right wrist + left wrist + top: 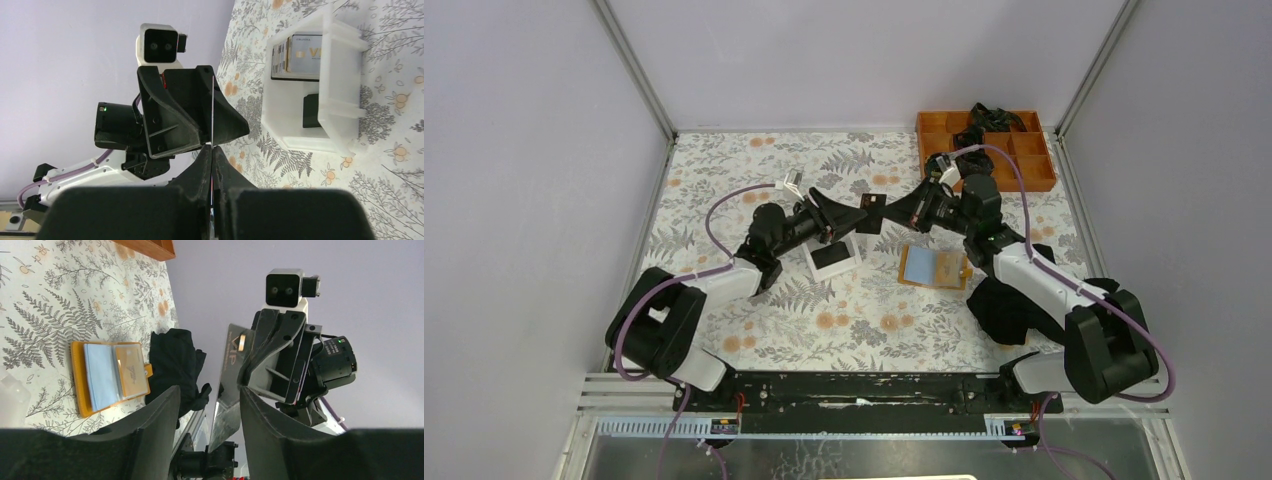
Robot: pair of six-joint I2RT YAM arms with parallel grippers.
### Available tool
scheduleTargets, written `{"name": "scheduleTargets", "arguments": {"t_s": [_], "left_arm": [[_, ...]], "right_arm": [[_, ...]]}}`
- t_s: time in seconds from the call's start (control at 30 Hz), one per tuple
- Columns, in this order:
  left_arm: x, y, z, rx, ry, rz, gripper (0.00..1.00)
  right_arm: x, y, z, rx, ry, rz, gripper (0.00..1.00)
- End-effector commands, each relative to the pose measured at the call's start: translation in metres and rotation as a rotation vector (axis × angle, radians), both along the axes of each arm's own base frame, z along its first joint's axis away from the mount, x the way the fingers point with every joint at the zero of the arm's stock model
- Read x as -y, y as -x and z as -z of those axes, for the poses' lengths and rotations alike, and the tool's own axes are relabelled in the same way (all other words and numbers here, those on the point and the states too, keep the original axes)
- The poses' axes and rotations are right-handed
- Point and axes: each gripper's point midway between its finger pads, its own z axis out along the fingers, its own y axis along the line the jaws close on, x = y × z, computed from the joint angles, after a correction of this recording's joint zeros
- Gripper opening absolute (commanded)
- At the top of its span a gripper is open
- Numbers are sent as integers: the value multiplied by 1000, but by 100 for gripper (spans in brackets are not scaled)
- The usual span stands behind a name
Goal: Put the credit cards into the card holder
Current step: Pick up the credit card from the storage box.
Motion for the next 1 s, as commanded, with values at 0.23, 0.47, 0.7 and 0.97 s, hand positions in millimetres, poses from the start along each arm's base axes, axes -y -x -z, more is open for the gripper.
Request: {"name": "scheduleTargets", "arguments": {"t_s": [0.23, 0.47, 0.7, 0.97], "left_arm": [[-1, -15, 23, 14, -157, -36, 65], [14, -12, 52, 19, -365, 7, 65], [44, 6, 95, 7, -575, 116, 63], [64, 16, 133, -15, -695, 207, 55]], "right_arm": [[55, 10, -12, 56, 153, 96, 0], [102, 33, 51, -114, 455, 177, 0], [131, 57, 104, -264, 632, 186, 0], [147, 65, 138, -358, 724, 181, 0]]}}
